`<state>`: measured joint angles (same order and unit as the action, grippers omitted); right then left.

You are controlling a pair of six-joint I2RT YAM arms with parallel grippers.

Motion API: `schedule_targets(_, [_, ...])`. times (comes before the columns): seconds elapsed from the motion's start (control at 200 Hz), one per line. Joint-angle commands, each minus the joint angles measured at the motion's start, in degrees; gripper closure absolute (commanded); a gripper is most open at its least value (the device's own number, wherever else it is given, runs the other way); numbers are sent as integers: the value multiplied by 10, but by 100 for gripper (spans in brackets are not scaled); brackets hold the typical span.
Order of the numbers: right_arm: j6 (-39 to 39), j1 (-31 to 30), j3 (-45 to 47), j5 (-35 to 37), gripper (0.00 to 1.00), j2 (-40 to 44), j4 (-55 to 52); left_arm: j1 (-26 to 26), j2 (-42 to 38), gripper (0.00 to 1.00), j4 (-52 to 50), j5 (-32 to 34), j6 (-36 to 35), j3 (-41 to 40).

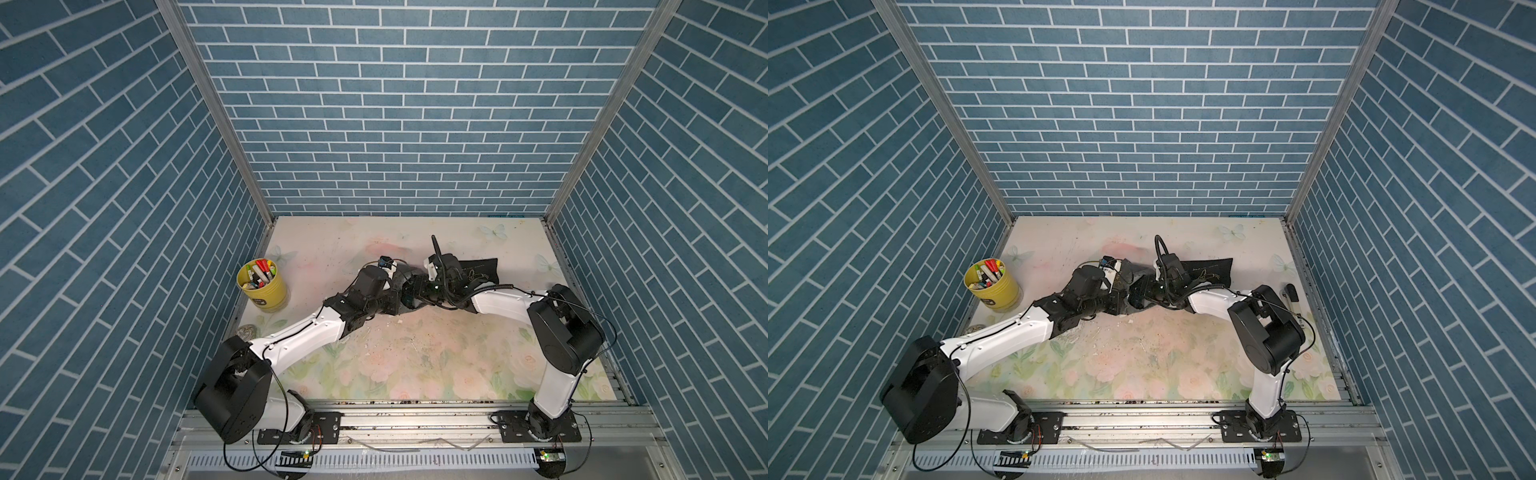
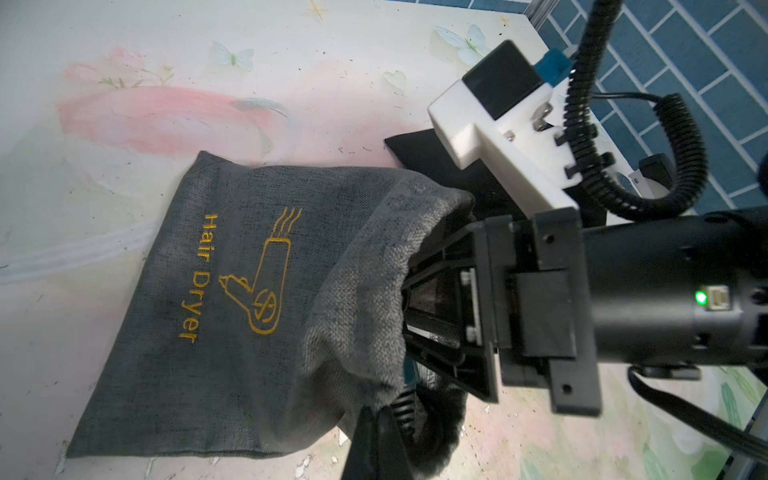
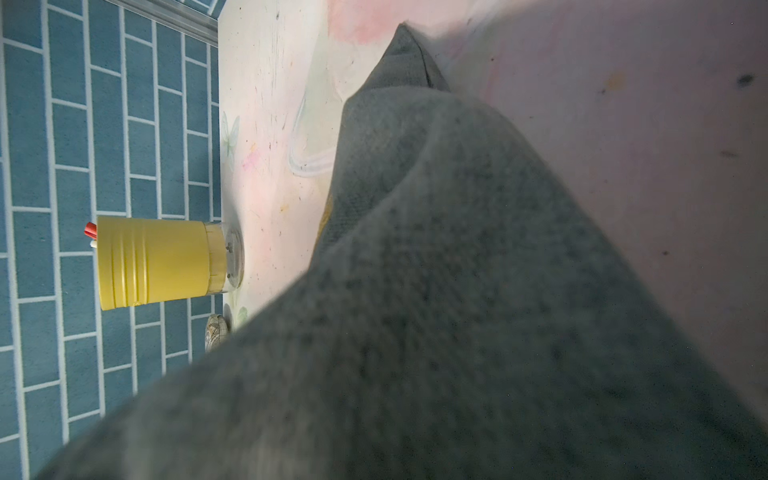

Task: Pack away hair dryers
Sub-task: Place the hair dryer in the drawstring bag, then pull the drawstrings on both sides of the drawstring bag.

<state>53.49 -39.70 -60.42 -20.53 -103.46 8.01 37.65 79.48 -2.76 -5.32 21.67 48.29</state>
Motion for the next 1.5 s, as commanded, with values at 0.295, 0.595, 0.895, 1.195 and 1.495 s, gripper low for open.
schedule_targets(0.295, [-18, 5, 3, -9, 39, 62, -55, -12, -13, 100, 0, 9, -9, 18])
schedule_targets(0.595, [-49, 22, 32, -35, 40, 149, -136, -17, -10, 100, -11, 16, -13, 28])
schedule_targets(0.895, [45, 115, 100, -29, 41, 232, -100, -18, -12, 100, -14, 8, -25, 28])
schedule_targets(1.195, [166, 122, 83, -33, 41, 158, -68, -18, -30, 100, 3, 1, -32, 13])
schedule_targets(1.495, [281, 120, 98, -23, 40, 115, 9, -17, -57, 100, 28, -1, -38, -12])
